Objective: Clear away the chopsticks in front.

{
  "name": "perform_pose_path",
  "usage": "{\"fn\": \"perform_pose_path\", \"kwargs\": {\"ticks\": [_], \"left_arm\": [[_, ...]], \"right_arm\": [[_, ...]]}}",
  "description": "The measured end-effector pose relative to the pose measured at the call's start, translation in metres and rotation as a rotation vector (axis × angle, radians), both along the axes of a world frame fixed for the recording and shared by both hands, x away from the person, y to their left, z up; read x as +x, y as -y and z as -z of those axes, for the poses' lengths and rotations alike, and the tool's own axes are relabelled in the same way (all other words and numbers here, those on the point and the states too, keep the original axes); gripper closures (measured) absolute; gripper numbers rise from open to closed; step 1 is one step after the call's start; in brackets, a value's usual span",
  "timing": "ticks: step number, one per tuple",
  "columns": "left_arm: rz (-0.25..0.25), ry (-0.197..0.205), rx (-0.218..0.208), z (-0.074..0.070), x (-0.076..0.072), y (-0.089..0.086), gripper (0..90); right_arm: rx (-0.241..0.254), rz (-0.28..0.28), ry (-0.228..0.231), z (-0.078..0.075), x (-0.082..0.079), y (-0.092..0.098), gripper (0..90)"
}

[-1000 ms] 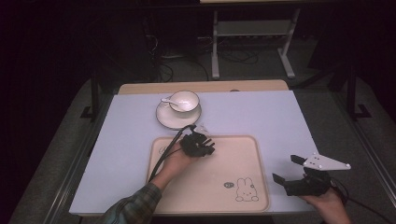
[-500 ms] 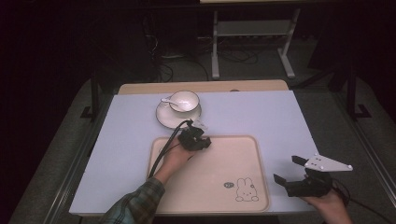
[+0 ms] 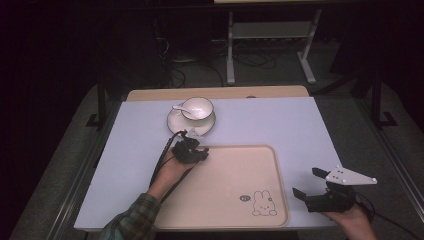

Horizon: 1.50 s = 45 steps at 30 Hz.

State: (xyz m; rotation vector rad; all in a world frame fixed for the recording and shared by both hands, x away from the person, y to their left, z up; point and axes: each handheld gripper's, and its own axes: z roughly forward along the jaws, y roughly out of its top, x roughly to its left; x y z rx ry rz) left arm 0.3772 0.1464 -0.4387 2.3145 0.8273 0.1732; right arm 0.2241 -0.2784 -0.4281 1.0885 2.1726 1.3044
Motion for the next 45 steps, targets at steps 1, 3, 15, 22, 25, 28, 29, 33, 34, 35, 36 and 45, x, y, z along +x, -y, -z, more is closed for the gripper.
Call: {"fn": "perform_pose_path", "kwargs": {"ticks": [1, 3, 15, 22, 25, 28, 29, 33, 34, 35, 36, 45], "left_arm": [[-0.004, 0.000, 0.003, 0.000, -0.001, -0.004, 89.3], [-0.021, -0.004, -0.002, 0.000, -0.003, -0.012, 89.2], [-0.102, -0.016, -0.015, 0.000, -0.022, -0.058, 89.2], [-0.136, -0.019, -0.011, -0.001, -0.029, -0.081, 89.2], [-0.150, -0.024, -0.024, 0.000, -0.029, -0.087, 89.2], [-0.146, -0.021, -0.024, 0.000, -0.029, -0.088, 89.2], [-0.145, -0.021, -0.022, 0.000, -0.029, -0.088, 89.1], [-0.137, -0.020, -0.017, -0.001, -0.030, -0.087, 87.5], [-0.131, -0.015, -0.021, -0.004, -0.033, -0.086, 86.5], [-0.131, -0.015, -0.021, -0.004, -0.033, -0.086, 85.6], [-0.129, -0.006, -0.028, -0.006, -0.036, -0.086, 85.6], [-0.123, 0.067, -0.069, -0.022, -0.065, -0.101, 55.8]], "right_arm": [[0.000, 0.000, 0.001, 0.000, 0.000, 0.000, 1.7], [0.001, 0.001, 0.000, 0.000, 0.000, 0.000, 1.8], [0.000, -0.007, 0.005, -0.002, 0.000, -0.006, 1.8], [-0.001, -0.002, 0.002, -0.001, 0.000, -0.004, 1.8], [-0.002, -0.001, -0.001, -0.001, 0.001, -0.004, 1.8], [-0.003, -0.003, -0.002, -0.001, 0.002, -0.004, 1.8], [-0.004, -0.003, -0.002, 0.000, 0.002, -0.004, 1.8], [-0.003, -0.003, -0.004, 0.000, 0.002, -0.004, 1.8], [-0.003, -0.003, -0.003, 0.000, 0.002, -0.003, 1.8], [-0.003, -0.003, -0.003, 0.000, 0.002, -0.003, 1.8], [-0.004, -0.003, -0.002, 0.000, 0.002, -0.003, 1.8], [-0.005, -0.004, -0.002, 0.000, 0.000, -0.002, 1.8]]}}
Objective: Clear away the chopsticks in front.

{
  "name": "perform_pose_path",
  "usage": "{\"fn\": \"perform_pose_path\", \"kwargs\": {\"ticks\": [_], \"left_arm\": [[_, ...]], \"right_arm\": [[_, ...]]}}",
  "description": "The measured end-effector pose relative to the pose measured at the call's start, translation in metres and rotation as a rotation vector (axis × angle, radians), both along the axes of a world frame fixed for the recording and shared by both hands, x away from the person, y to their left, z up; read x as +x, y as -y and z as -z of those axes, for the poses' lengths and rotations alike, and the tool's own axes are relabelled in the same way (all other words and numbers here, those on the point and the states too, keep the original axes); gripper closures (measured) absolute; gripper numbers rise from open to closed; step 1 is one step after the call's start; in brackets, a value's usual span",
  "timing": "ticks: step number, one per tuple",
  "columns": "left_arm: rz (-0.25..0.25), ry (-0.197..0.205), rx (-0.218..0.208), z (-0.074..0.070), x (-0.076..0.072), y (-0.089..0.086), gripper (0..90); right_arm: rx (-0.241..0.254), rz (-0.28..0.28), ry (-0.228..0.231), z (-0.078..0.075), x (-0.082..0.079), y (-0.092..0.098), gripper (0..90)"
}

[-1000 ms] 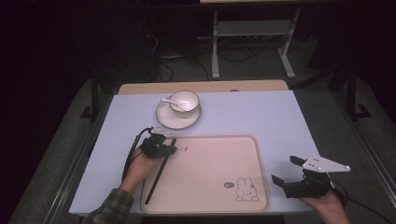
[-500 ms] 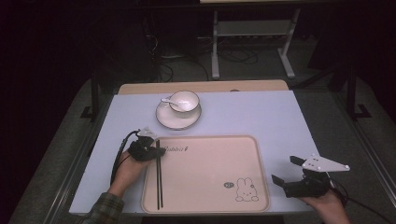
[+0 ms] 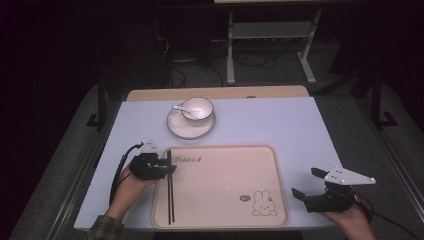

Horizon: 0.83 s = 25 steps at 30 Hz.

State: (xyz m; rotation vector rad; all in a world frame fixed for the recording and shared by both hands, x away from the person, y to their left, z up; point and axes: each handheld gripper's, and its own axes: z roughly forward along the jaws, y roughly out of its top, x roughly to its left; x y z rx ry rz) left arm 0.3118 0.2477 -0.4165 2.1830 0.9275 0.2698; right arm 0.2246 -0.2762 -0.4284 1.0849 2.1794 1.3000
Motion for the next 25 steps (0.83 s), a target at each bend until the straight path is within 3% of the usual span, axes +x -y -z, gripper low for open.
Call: {"fn": "perform_pose_path", "kwargs": {"ticks": [7, 13, 19, 25], "left_arm": [[-0.025, 0.048, -0.033, -0.001, -0.023, -0.022, 32.9], [-0.048, 0.068, -0.039, 0.004, -0.042, -0.041, 21.1], [-0.071, 0.083, -0.059, 0.008, -0.055, -0.058, 17.3], [-0.089, 0.091, -0.061, 0.009, -0.057, -0.062, 17.2]], "right_arm": [[0.002, 0.000, 0.002, 0.000, 0.000, -0.001, 1.8], [0.006, 0.003, 0.016, -0.002, -0.001, -0.001, 1.8], [0.008, -0.003, 0.017, -0.002, 0.002, -0.003, 1.8], [0.012, -0.008, 0.021, -0.002, 0.003, -0.003, 1.8]]}}
